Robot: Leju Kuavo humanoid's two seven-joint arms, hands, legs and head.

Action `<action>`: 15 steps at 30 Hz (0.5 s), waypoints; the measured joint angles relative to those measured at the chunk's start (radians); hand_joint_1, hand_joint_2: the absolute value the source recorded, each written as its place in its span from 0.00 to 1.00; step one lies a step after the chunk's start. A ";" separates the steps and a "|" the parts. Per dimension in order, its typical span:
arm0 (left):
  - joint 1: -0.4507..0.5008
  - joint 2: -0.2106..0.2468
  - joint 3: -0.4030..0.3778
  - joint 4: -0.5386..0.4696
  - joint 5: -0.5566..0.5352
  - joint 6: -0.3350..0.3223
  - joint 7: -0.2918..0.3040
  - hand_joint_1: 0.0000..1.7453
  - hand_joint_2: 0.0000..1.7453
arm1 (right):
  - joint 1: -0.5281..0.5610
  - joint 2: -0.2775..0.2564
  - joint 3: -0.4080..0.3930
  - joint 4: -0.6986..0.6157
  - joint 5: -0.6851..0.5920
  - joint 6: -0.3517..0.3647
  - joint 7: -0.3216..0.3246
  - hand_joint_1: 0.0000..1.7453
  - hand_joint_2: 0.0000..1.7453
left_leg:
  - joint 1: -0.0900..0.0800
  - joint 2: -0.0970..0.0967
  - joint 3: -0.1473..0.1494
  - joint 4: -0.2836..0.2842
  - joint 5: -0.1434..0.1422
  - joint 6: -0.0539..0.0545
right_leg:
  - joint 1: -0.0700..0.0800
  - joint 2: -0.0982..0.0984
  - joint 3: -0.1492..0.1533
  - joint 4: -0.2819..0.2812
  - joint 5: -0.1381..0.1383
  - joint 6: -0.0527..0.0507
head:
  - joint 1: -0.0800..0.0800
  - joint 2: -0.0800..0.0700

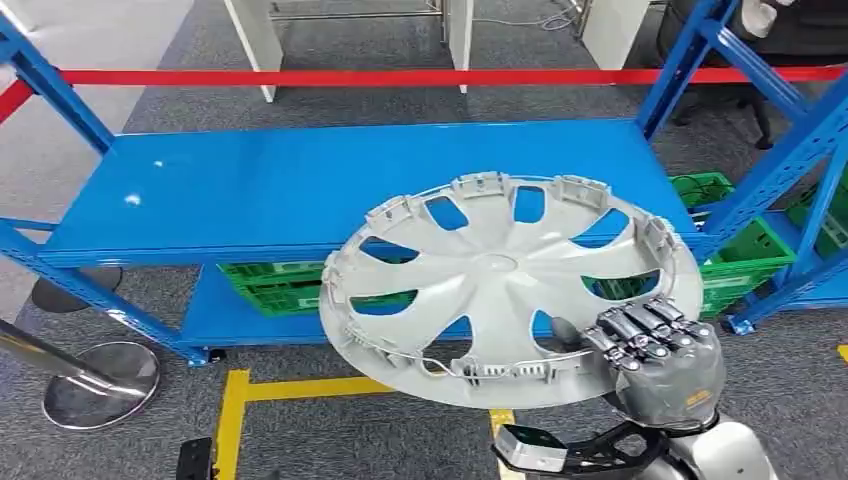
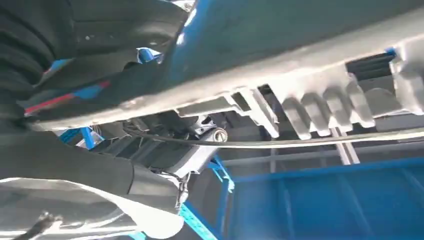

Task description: Take the parts from the cabinet and place them on the table.

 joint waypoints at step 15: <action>0.002 -0.003 -0.002 0.000 -0.004 -0.007 0.008 0.00 1.00 | 0.018 0.008 -0.015 -0.009 -0.028 0.000 -0.032 1.00 1.00 | -0.017 0.008 -0.049 -0.011 0.037 0.026 | 0.020 0.001 0.051 0.002 -0.042 -0.019 | 0.006 0.000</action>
